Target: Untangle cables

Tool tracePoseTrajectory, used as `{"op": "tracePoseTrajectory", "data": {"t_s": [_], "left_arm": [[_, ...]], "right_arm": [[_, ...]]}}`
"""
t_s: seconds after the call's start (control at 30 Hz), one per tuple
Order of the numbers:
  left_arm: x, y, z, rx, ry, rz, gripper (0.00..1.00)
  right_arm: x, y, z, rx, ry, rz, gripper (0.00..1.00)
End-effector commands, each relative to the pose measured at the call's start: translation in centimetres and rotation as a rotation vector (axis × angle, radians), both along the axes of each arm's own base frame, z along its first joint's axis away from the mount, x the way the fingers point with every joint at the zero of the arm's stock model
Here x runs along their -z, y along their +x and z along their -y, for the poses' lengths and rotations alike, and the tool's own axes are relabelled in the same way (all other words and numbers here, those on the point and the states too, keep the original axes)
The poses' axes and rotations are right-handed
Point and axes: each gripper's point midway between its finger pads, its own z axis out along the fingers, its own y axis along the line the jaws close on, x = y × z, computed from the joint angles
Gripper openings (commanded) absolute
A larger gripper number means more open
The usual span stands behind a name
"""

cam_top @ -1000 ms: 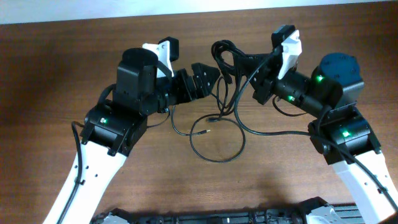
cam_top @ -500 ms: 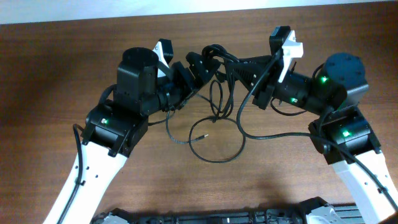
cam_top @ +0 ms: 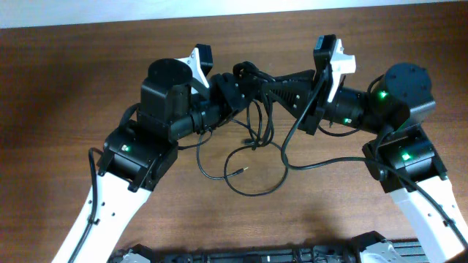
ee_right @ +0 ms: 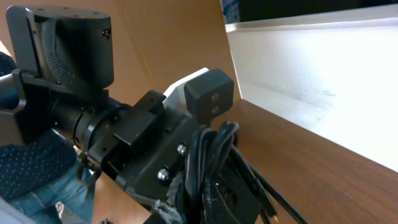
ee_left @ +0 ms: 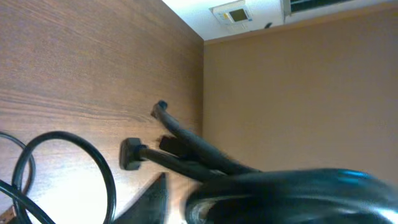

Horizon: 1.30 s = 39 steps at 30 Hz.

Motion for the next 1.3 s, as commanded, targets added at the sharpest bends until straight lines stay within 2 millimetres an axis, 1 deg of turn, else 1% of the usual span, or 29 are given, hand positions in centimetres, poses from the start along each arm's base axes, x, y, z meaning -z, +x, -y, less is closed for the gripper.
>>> {"op": "tracePoseTrajectory", "data": {"t_s": [0.0,0.07,0.23,0.33,0.37,0.4,0.5,0.53,0.57,0.6,0.7,0.8,0.87,1.03,1.1,1.17,1.27], "left_arm": [[0.5,1.0,-1.0,-0.064,0.028,-0.001,0.1],[0.5,1.0,-1.0,-0.064,0.029,-0.001,0.01],[0.6,1.5,-1.5,-0.1,0.051,0.017,0.0],[0.7,1.9,-1.8,-0.097,0.105,0.078,0.0],[0.7,2.0,-2.0,-0.099,0.122,0.096,0.0],[0.7,2.1,-2.1,-0.096,0.142,0.118,0.0],[0.8,2.6,-2.6,-0.094,0.215,0.193,0.0],[0.8,2.8,-2.8,-0.091,0.254,0.23,0.0],[0.9,3.0,-3.1,-0.086,0.299,0.272,0.0],[0.9,3.1,-3.2,-0.082,0.321,0.294,0.0],[0.9,3.3,-3.5,-0.043,0.413,0.388,0.0],[0.9,3.3,-3.5,-0.026,0.438,0.417,0.0],[0.9,3.3,-3.4,-0.025,0.438,0.417,0.0],[0.9,3.4,-3.5,-0.028,0.439,0.417,0.0],[0.9,3.5,-3.7,-0.04,0.446,0.417,0.0],[0.9,3.5,-3.6,-0.039,0.444,0.417,0.0],[1.0,3.1,-2.8,-0.023,0.438,0.414,0.0]], "right_arm": [[-1.6,-1.4,-0.1,-0.052,0.017,0.048,0.04],[-1.6,-1.4,-0.1,-0.052,0.017,0.046,0.04],[-1.5,-1.4,-0.1,-0.052,0.016,0.044,0.04],[-1.2,-1.3,-0.1,-0.042,0.012,0.029,0.05],[-1.1,-1.2,-0.1,-0.037,0.007,0.026,0.08],[-0.8,-0.9,0.0,-0.021,0.004,0.013,0.18],[0.1,-0.1,0.4,0.033,-0.017,-0.02,0.35],[0.4,-0.1,0.4,0.034,-0.038,-0.002,0.49],[0.6,-0.1,0.4,0.033,-0.049,0.008,0.58],[0.8,0.0,0.5,0.036,-0.058,0.011,0.62],[1.7,0.3,0.7,0.057,-0.107,0.036,0.78],[2.6,0.2,0.7,0.049,-0.15,0.062,0.91],[2.8,0.1,0.7,0.046,-0.16,0.07,0.95],[3.3,0.1,0.7,0.042,-0.19,0.09,0.99],[3.8,0.4,0.9,0.066,-0.203,0.069,0.99],[4.1,0.4,0.8,0.075,-0.224,0.083,0.99],[4.5,1.0,0.3,0.131,-0.257,0.087,1.0]]}}
